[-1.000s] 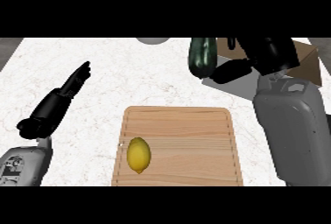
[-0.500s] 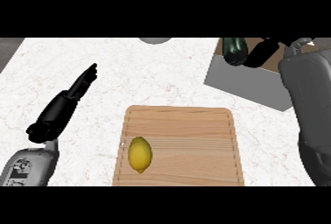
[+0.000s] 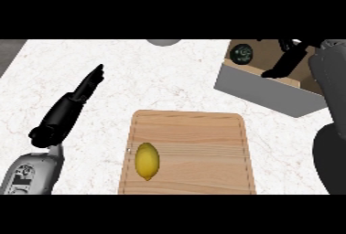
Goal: Pick the eggplant from the cutting board and place it in the cardboard box
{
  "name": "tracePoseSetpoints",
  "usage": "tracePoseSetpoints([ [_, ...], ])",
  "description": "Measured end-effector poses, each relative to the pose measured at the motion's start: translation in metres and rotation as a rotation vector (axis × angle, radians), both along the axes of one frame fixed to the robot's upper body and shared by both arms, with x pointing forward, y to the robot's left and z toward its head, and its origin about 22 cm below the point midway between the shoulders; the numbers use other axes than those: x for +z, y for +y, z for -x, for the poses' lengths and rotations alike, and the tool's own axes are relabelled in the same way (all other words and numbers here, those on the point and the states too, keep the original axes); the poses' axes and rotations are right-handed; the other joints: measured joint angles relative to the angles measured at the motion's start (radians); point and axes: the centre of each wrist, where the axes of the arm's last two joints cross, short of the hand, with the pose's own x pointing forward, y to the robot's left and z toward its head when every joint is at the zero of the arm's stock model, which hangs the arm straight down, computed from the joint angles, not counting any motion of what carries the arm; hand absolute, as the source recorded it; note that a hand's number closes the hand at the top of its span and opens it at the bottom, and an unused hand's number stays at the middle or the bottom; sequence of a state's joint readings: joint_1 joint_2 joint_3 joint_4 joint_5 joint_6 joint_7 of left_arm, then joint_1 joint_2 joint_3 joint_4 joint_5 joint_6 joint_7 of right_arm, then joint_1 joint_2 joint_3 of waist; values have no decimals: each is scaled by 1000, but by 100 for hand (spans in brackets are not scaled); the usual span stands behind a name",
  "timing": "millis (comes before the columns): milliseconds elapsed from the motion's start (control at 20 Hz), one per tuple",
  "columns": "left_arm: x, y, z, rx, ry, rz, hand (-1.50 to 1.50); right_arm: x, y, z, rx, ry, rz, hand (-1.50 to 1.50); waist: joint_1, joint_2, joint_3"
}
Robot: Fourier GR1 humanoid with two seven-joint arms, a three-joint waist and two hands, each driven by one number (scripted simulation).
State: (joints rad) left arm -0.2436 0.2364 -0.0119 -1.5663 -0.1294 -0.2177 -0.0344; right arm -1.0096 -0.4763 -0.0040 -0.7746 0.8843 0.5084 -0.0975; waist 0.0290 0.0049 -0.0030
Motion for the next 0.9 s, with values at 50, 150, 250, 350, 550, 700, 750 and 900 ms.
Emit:
tracePoseSetpoints([
  [50, -4, 1, -1, 2, 3, -4, 0, -2, -4, -1, 21, 28, 2, -150, -1, 1, 0],
  [150, -3, 3, 0, 5, 4, -2, 0, -5, -13, -3, 71, 57, -20, -150, -1, 1, 0],
  [250, -5, 7, 0, 1, -2, -4, 0, -6, -17, -5, 118, 69, -58, -150, -2, 1, 1],
  [350, -8, 6, 0, 1, 4, -1, 0, -3, -22, -6, 157, 42, -148, -150, -4, 2, 2],
  [550, -7, 10, 0, 8, 4, 0, 0, -5, -29, -9, 167, -41, -494, -150, -7, 3, 5],
  [700, -7, 12, -1, 12, 4, 2, 0, -10, -37, -12, 109, -64, -775, -150, -9, 3, 5],
  [750, -6, 11, -1, 12, 2, 3, 0, -13, -41, -12, 80, -64, -857, -150, -9, 3, 5],
  [900, -2, 11, -2, 9, -3, 2, 0, -13, -55, -13, -26, -70, -1032, -150, -3, 5, 5],
])
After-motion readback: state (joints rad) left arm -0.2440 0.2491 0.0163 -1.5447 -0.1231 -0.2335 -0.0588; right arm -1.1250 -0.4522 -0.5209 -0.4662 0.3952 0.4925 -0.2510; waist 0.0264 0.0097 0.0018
